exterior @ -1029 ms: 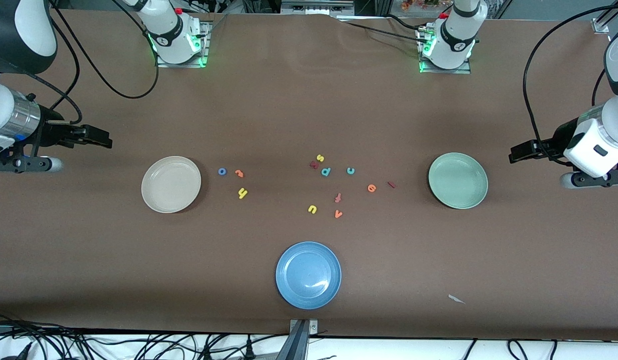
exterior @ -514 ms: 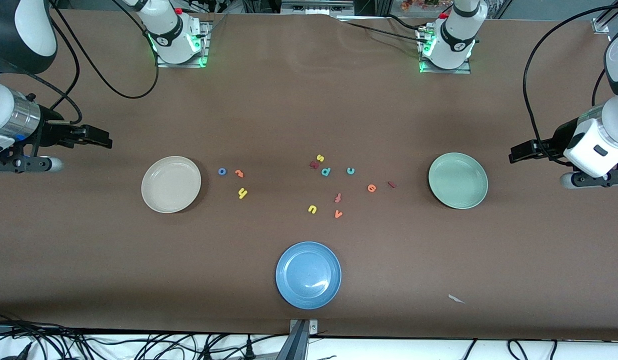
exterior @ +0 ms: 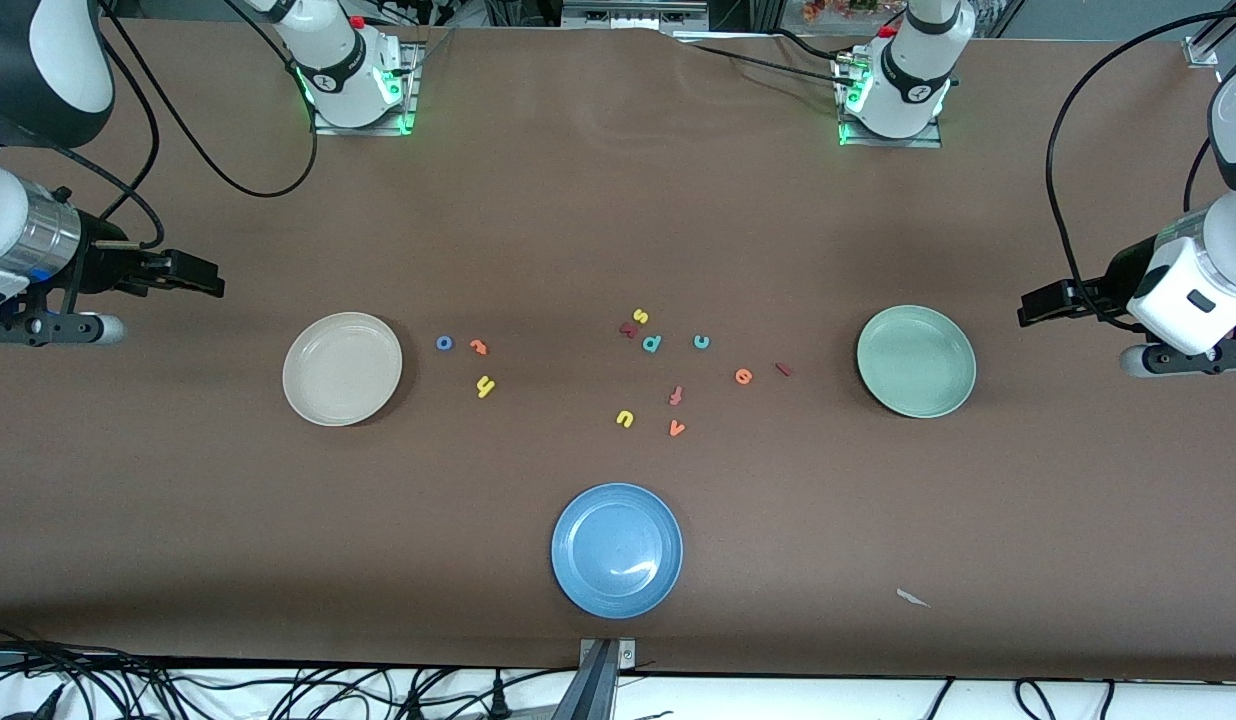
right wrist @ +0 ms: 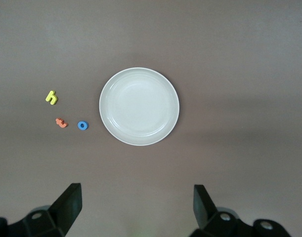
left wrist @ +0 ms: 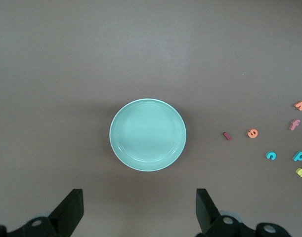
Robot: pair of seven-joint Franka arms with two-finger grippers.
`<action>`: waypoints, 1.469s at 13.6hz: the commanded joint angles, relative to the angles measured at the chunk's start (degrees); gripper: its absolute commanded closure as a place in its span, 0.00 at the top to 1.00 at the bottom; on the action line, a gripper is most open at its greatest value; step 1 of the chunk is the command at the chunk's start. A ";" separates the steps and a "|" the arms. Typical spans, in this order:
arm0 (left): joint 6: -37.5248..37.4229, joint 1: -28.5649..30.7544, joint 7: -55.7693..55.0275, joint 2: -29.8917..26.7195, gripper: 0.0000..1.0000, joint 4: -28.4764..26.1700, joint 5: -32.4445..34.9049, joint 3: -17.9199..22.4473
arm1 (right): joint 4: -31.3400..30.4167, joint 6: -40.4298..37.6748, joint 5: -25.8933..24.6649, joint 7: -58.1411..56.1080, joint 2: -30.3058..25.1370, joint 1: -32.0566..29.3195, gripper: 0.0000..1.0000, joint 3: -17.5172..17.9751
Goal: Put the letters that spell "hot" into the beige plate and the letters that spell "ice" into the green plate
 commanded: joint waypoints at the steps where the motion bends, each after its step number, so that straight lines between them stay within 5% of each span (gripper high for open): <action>1: 0.77 0.20 0.56 -1.54 1.00 -1.87 -1.02 -0.19 | -0.06 1.73 -0.58 0.46 -0.02 0.06 1.00 0.06; 20: 0.77 0.11 0.21 -1.45 1.00 -1.96 -1.02 -0.19 | -0.15 4.19 -0.49 0.46 0.33 0.14 1.00 0.06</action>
